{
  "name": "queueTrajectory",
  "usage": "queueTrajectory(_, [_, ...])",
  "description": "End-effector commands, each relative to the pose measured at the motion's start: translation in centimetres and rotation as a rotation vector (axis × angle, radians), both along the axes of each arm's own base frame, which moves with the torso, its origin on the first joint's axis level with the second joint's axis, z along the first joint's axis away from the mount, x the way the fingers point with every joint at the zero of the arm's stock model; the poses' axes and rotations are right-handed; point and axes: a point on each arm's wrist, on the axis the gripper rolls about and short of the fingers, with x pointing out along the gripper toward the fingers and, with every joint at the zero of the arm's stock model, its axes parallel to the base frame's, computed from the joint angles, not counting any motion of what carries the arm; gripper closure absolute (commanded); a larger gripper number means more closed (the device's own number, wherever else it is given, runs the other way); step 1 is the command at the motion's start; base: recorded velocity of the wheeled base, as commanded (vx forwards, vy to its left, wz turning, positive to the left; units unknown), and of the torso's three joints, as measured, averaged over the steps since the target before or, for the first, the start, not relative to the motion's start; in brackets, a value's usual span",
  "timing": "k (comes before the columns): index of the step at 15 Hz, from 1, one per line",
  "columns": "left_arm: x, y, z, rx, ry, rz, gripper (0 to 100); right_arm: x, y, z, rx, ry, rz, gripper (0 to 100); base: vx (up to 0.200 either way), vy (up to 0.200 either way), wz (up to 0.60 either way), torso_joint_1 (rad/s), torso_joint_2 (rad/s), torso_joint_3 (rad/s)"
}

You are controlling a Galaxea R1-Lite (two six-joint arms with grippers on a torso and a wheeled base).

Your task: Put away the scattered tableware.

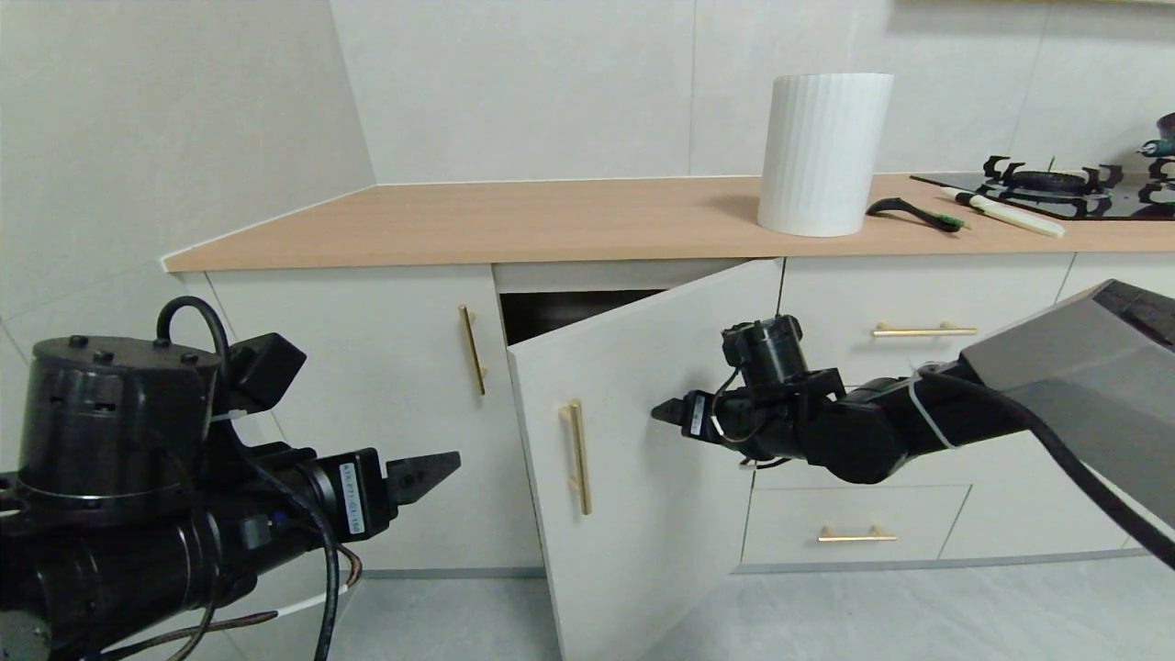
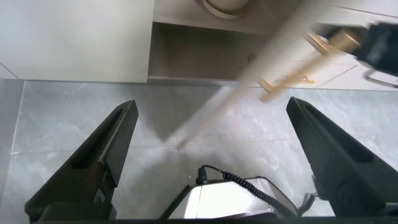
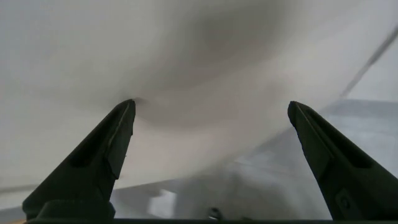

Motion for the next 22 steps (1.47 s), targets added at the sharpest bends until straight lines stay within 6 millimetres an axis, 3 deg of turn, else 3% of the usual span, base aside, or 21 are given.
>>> queueTrajectory(1, [0.0, 0.0, 0.0, -0.001, -0.002, 0.001, 0, 1.6, 1.3, -1.7, 0.041, 0.021, -0.030, 0, 0.000, 0.000, 0.00, 0.000, 0.00, 0.000])
queueTrajectory(8, [0.0, 0.0, 0.0, 0.000, -0.001, 0.003, 0, 6.1, 1.3, -2.3, 0.237, 0.024, -0.200, 0, 0.000, 0.000, 0.00, 0.000, 0.00, 0.000])
queueTrajectory(14, [0.0, 0.0, -0.1, 0.000, 0.002, 0.003, 0, 9.1, 0.7, -4.6, 0.220, -0.016, -0.322, 0, 0.000, 0.000, 0.00, 0.000, 0.00, 0.000])
queueTrajectory(22, [0.1, 0.0, -0.2, 0.002, 0.007, 0.002, 0, 11.4, -1.0, -5.3, 0.182, -0.040, -0.439, 0, 0.000, 0.000, 0.00, 0.000, 0.00, 0.000])
